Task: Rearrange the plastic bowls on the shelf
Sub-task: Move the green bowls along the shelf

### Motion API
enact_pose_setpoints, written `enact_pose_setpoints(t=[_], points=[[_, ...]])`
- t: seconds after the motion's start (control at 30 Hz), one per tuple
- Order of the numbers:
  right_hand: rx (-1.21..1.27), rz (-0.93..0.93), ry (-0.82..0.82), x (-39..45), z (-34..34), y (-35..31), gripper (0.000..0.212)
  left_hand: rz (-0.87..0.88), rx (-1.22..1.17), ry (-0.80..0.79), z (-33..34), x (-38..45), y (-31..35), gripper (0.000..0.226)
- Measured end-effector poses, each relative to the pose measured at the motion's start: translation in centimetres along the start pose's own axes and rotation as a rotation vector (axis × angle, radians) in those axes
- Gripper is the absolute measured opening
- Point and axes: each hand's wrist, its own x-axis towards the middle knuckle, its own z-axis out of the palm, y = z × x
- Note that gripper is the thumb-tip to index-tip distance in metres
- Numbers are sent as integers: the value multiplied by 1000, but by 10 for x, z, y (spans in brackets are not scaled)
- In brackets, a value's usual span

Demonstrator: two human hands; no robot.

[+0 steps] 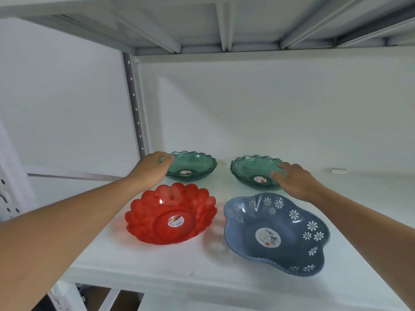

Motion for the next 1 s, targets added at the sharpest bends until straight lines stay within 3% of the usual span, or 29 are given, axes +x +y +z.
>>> enact_pose_setpoints(t=[0.17,0.33,0.47,0.57,0.73,0.83,1.0], points=[[-95,63,136,26,1,0,63,-21,-56,-8,7,35,-9,72],[-93,120,26,44,-1,8,74,-63,-66,-5,11,81,-28,77],[-44,275,55,56,-4,18,74,-183,-8,1,19,110,-42,79],[-45,368,38,65,-1,27,68,-335,-52,-90,30,117,-49,79],[333,464,-31,83,8,31,9,-474,-404,-179,44,116,-48,49],[481,495,-21,83,15,38,19,-498,-483,-196,48,116,-43,25],[580,515,92,79,8,43,29,-475,-542,-180,47,124,-26,29]])
